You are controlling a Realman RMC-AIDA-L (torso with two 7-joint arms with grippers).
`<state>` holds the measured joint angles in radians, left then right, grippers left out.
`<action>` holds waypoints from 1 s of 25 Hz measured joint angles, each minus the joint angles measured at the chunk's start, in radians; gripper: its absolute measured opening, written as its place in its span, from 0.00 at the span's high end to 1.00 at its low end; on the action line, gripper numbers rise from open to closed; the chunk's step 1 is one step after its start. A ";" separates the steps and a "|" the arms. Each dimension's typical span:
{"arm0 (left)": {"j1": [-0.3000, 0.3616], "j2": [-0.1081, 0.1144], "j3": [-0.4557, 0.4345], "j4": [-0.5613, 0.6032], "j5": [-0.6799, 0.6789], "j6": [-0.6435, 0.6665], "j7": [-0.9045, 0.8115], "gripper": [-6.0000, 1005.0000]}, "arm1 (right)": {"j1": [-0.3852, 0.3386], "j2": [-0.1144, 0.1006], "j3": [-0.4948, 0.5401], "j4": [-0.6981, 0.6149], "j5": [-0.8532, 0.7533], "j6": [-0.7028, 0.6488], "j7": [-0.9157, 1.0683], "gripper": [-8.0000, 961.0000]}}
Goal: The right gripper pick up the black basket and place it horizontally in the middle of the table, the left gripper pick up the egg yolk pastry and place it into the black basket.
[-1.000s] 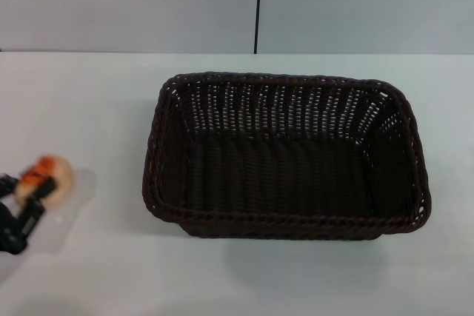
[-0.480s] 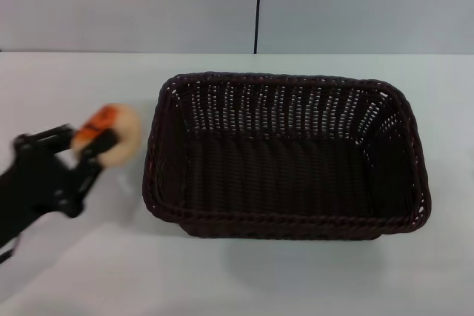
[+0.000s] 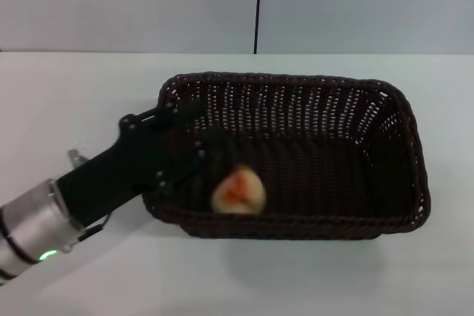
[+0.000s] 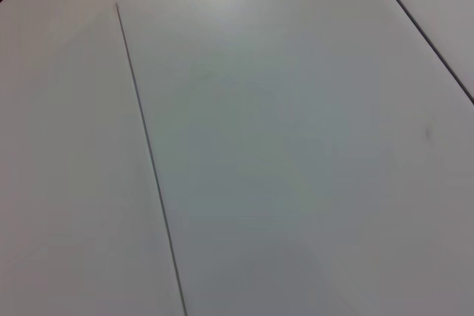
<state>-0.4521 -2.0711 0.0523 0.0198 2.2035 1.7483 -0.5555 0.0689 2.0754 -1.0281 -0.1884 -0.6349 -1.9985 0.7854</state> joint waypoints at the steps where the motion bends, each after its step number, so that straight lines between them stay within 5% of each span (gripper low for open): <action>1: -0.005 0.000 0.000 -0.003 0.000 -0.012 0.000 0.71 | 0.003 0.000 0.006 0.001 0.000 0.002 0.000 0.36; 8: -0.008 0.006 -0.045 -0.002 -0.018 -0.049 -0.004 0.48 | 0.056 0.003 0.119 0.094 0.000 0.009 -0.060 0.36; 16: 0.123 0.011 -0.440 0.123 -0.036 -0.057 -0.002 0.26 | 0.122 0.008 0.222 0.251 0.000 0.014 -0.178 0.36; 25: 0.223 0.012 -0.646 0.137 -0.043 -0.057 0.000 0.19 | 0.157 0.010 0.355 0.335 -0.008 0.017 -0.191 0.36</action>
<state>-0.2296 -2.0589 -0.5932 0.1568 2.1609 1.6912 -0.5551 0.2259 2.0854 -0.6732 0.1464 -0.6427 -1.9818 0.5946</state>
